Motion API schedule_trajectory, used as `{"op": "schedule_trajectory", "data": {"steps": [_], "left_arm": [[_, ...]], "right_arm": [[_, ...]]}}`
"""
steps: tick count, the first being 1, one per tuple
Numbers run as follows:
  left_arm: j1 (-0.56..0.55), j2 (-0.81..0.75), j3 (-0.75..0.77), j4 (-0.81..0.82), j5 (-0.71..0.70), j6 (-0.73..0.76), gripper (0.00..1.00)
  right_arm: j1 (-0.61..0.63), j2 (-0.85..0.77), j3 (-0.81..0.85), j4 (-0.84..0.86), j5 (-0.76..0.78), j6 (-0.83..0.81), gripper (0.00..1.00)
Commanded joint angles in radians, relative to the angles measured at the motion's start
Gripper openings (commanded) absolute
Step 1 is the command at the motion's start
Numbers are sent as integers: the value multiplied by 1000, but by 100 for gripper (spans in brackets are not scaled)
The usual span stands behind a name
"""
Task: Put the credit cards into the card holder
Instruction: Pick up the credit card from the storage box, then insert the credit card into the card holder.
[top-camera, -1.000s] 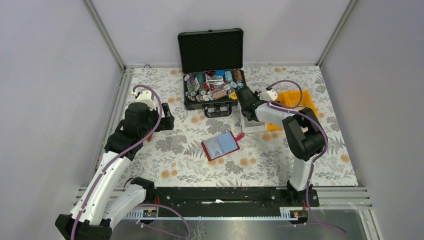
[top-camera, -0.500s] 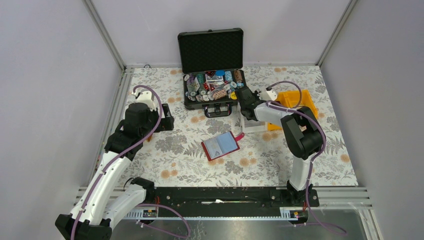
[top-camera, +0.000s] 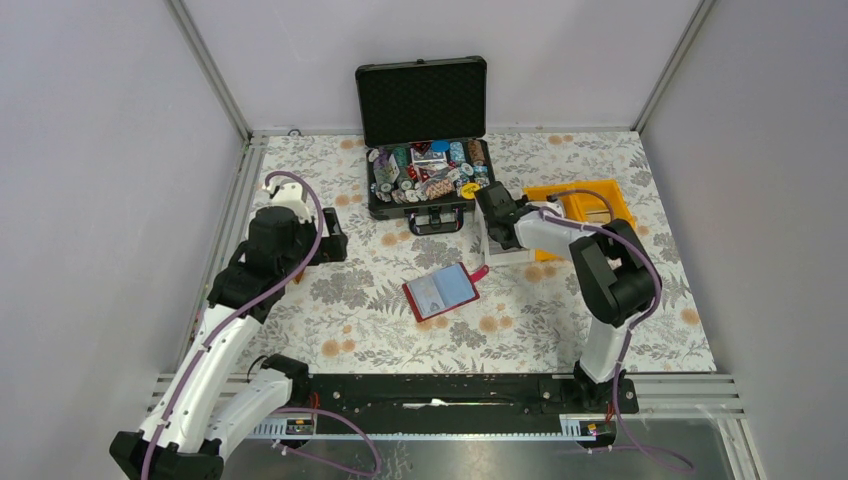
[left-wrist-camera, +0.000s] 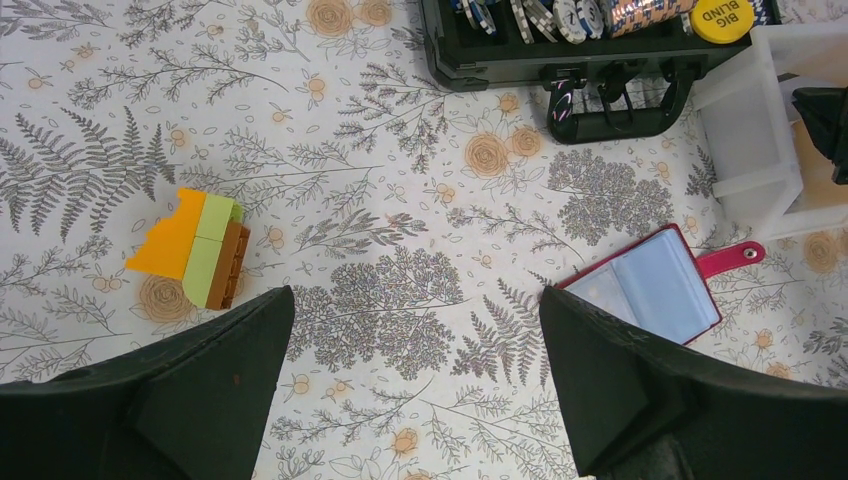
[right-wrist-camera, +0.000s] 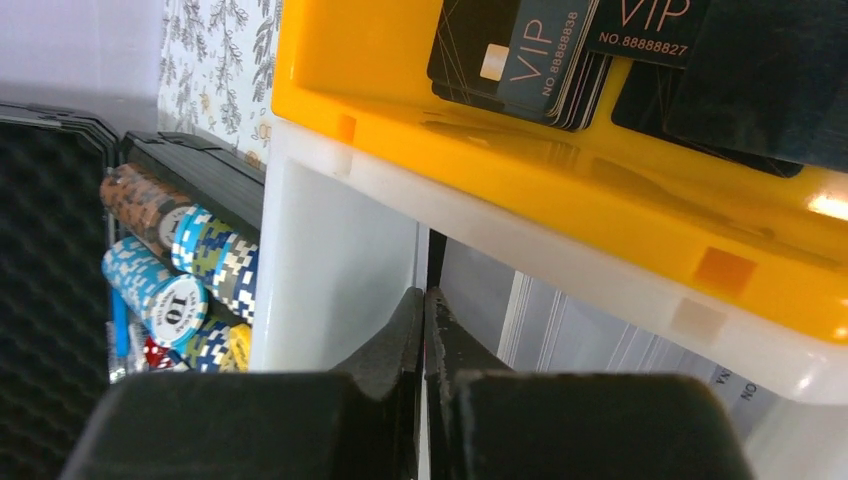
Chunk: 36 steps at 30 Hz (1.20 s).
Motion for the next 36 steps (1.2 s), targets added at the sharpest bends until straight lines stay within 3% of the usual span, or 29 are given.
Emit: {"op": "schedule_trajectory", "data": {"steps": [1,12,16,21,29,36], "left_arm": [[-3,-33,-5,42,-13,10,99],[-3,-25,-10,46,0,-5,99],[-3,-26,6,35,53,-82,99],[-6,-44,-71,108,178,-241,99],[-45,48,-298,380,347,-458,97],[-109,187,-397,592,399,-556,93]], "right_arm": [[-9,-94,-28,-46,42,81,0],[-9,-335,-147,-46,158,-17,0],[-9,-491,-251,70,172,-232,0],[-10,-691,-349,190,76,-545,0],[-9,-828,-389,219,-422,-920,0],[2,-725,-364,230,-902,-1055,0]]}}
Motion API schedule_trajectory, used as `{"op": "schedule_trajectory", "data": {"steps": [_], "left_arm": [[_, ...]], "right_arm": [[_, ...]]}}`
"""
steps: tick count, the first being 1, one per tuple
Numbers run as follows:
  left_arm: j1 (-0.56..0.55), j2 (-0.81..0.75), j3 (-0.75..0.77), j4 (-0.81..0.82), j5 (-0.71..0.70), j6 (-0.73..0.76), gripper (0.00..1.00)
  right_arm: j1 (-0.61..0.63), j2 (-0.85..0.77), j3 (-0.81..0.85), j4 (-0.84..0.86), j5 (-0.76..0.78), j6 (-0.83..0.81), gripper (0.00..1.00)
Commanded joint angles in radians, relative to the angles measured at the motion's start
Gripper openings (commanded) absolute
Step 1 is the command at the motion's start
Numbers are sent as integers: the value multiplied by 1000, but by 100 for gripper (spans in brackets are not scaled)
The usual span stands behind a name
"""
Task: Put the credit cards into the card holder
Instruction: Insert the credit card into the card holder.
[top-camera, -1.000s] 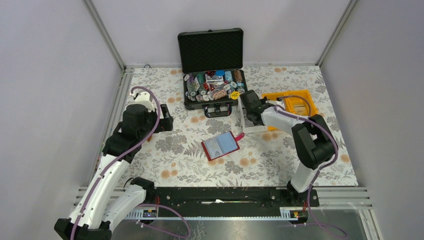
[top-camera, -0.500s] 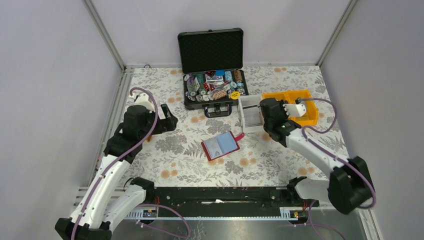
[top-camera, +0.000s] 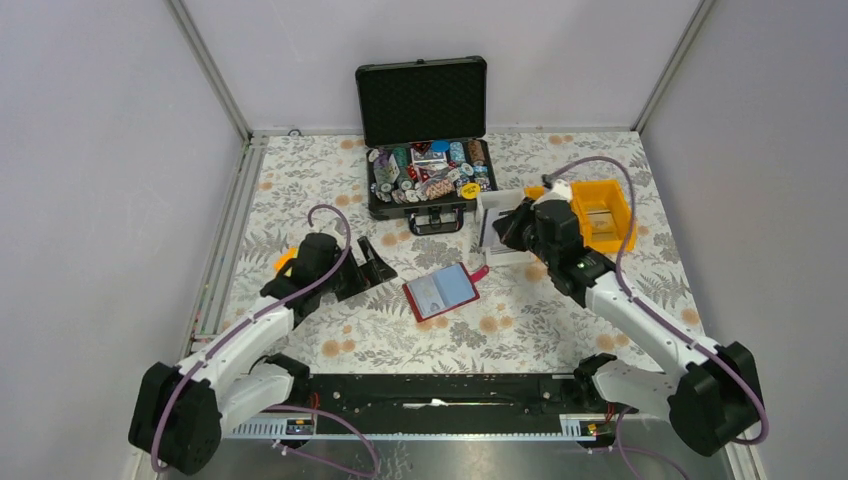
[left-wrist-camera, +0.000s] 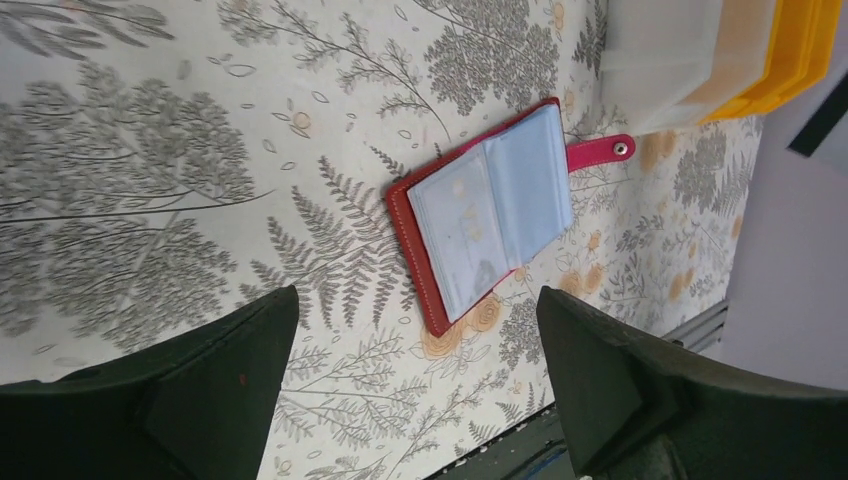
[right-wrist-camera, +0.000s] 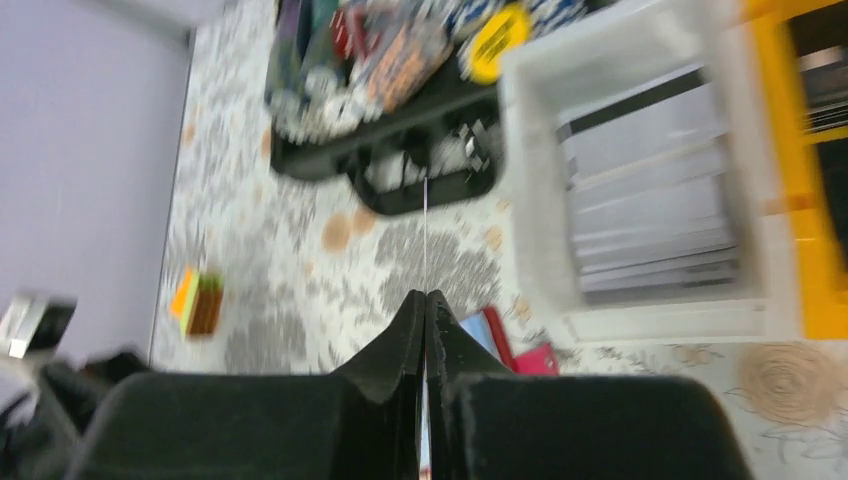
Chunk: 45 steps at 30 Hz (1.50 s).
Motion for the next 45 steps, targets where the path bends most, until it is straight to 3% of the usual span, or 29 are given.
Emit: {"op": "schedule_trajectory", "data": {"steps": [1,9,19,30,45], "left_arm": [[-35,73,-25,245,74,-97,92],[-80,246,-74,383,90,-135,83],[-88,363,-89,448,101,-133,74],[-90,426,-94,465,94,-130,67],[-93,436,-91,431,68,-110,60]], "right_arm": [[16,82,22,34,-372,-163,0],[79,271,71,12,-545,-244,0],[100,441,83,72,-598,-228,0],[100,502,9,207,-602,-171,0],[101,529,-20,233,-590,-139,0]]}}
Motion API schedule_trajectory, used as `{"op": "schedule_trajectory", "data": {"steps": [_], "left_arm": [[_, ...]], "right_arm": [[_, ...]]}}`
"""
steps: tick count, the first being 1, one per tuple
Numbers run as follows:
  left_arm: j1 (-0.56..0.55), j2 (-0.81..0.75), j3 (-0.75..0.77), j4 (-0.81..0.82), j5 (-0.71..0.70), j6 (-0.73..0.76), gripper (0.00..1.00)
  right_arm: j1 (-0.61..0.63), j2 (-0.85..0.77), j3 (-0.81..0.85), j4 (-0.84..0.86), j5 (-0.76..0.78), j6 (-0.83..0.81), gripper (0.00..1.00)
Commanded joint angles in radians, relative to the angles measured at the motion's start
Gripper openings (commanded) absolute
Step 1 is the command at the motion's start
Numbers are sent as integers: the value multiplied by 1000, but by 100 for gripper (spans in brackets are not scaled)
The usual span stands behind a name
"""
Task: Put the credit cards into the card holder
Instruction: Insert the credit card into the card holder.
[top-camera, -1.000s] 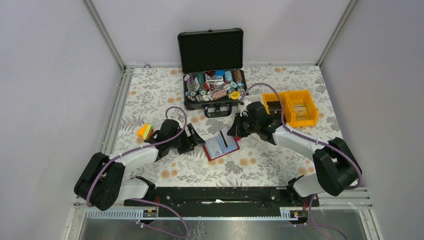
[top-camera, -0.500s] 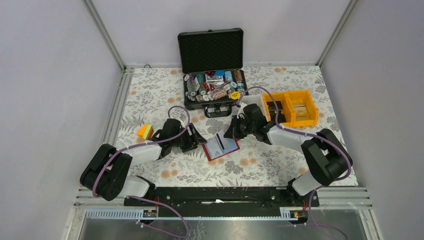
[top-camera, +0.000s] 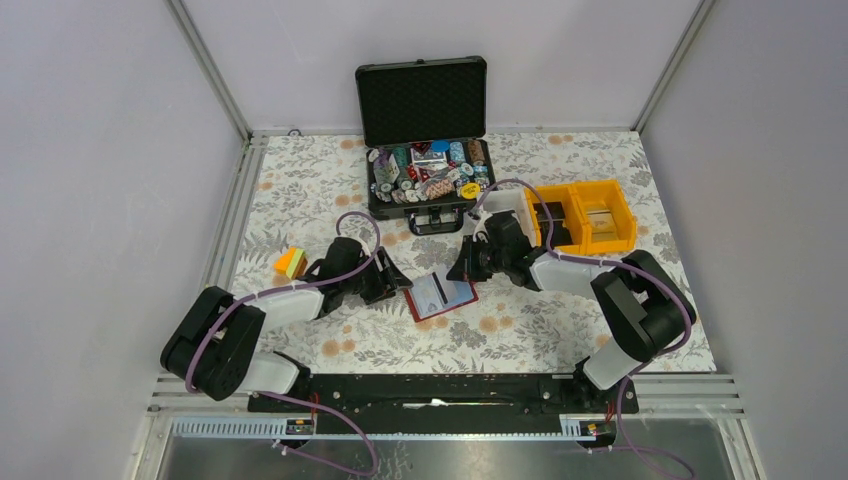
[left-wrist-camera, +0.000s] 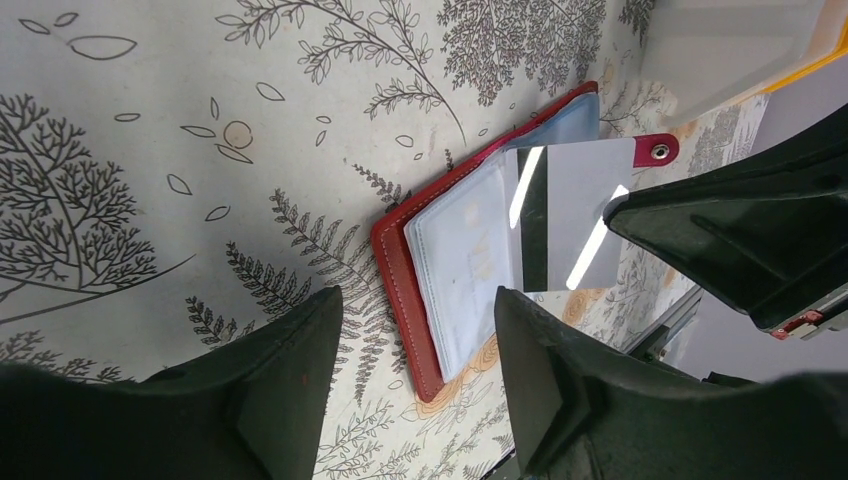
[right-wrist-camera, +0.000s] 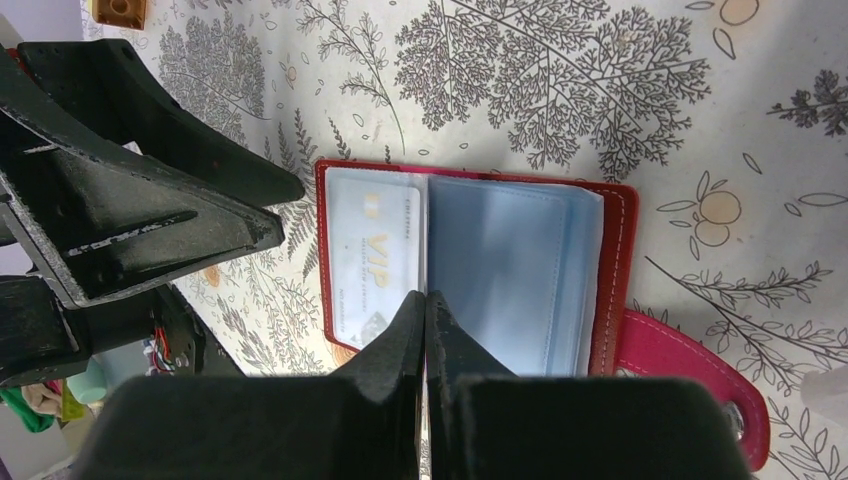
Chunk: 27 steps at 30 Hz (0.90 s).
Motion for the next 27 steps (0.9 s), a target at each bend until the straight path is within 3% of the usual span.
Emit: {"op": "schedule_trajectory", "data": {"steps": [1,13,27], "left_arm": [[-7,24,-12,-16,-26,25,60],[-7,17,-24,-18,-30,28,57],[-9,17,-24,-24,-30,29,55]], "right_arm": [[9,-14,-16,25,11,29,0],[9,-97,-23,0,34,88,0],[13,-60,-77,74,4,125,0]]}}
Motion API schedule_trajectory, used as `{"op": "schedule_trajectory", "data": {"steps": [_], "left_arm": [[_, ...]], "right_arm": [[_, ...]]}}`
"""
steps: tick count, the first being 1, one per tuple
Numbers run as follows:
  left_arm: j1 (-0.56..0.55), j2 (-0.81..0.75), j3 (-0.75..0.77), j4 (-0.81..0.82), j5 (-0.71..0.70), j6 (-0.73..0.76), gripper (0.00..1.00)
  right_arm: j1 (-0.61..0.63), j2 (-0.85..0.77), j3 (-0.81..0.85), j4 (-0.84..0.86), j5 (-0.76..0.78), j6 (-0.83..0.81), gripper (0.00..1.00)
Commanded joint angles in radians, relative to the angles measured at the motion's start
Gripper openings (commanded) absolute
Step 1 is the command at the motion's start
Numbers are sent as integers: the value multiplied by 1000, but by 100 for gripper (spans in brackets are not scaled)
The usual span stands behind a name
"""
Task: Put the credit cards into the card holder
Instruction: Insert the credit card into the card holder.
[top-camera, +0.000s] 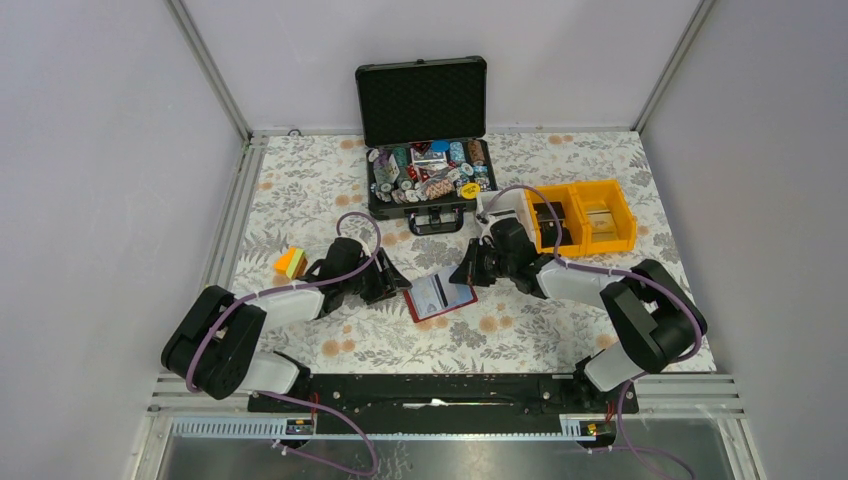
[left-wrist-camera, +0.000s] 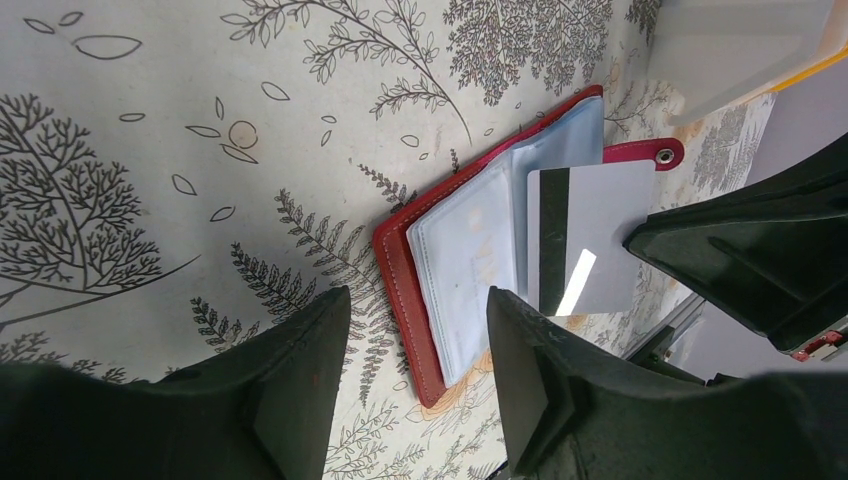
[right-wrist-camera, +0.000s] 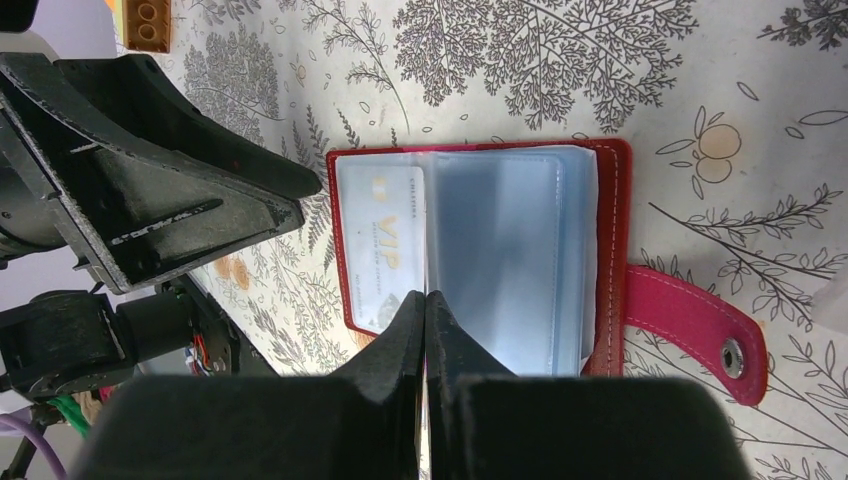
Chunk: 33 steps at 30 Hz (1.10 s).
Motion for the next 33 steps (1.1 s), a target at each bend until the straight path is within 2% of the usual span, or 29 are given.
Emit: {"op": "schedule_trajectory", "data": {"steps": [1,15,25,33], "left_arm": [[-8,11,-23,-26,-27,24,55],[-10,8,-26,-28,-27,24,54],[-9,13,-23,-31,-29,28,53],[-10,44,-31,-14,-26,27,46]], "right_arm": [[13,11,-14,59,-16,15,0],[16,58,-32,140,-38,22,0],[21,101,-34,129,-32,0,0],[27,116,-52,155,-39,2,0]]}}
